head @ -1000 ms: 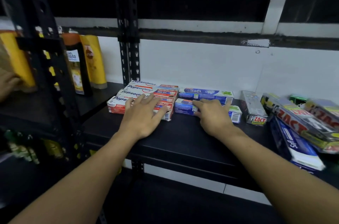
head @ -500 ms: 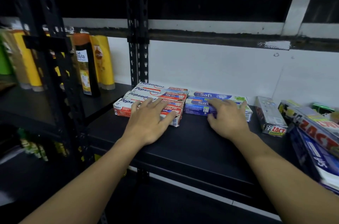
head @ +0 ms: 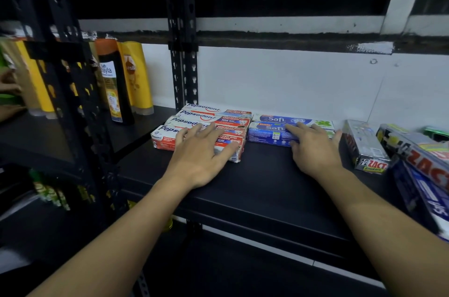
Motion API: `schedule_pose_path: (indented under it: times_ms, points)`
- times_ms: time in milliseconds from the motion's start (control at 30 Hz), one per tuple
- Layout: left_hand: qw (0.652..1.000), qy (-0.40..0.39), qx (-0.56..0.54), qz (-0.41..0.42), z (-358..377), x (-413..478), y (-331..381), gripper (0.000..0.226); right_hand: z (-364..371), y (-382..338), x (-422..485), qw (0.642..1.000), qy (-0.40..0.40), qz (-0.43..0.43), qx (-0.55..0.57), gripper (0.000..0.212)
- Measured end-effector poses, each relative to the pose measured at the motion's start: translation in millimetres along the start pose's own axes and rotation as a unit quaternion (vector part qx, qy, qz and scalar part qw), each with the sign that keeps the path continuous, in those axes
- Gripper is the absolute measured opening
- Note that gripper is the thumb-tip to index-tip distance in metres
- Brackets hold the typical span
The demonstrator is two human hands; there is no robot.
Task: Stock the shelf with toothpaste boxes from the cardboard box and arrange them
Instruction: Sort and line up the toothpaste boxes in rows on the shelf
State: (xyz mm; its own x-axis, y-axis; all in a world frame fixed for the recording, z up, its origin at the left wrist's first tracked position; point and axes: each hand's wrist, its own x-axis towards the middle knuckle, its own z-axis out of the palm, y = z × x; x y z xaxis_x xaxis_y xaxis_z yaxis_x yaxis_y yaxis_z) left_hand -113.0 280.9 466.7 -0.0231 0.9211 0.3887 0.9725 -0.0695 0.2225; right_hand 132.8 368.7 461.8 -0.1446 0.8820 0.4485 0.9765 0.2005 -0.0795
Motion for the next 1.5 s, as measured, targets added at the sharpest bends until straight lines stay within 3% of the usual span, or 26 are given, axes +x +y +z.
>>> schedule_pose_path:
  times_ms: [167, 300, 467, 600, 1500]
  points:
    - [1.0, -0.001, 0.003, -0.003, 0.2, -0.1, 0.0, 0.065, -1.9, 1.2, -0.1, 1.0, -0.003, 0.007, 0.005, 0.051]
    - [1.0, -0.002, 0.006, -0.002, 0.1, 0.5, 0.1, 0.066, -5.1, 4.1, -2.2, 0.998, 0.012, 0.063, 0.006, 0.062]
    - [1.0, -0.003, 0.012, -0.002, -0.4, -0.1, 0.3, 0.067, -0.6, 16.1, -0.7, 0.991, -0.009, 0.121, 0.052, 0.061]
    - [1.0, -0.005, 0.016, -0.003, -1.0, -0.2, 0.9, 0.068, 6.0, 20.2, 2.8, 0.984, -0.032, 0.129, 0.117, 0.061]
    - [1.0, -0.006, 0.016, -0.002, -3.3, -2.4, 1.9, 0.071, 9.3, 20.0, 5.6, 0.984, -0.011, 0.137, 0.117, 0.057]
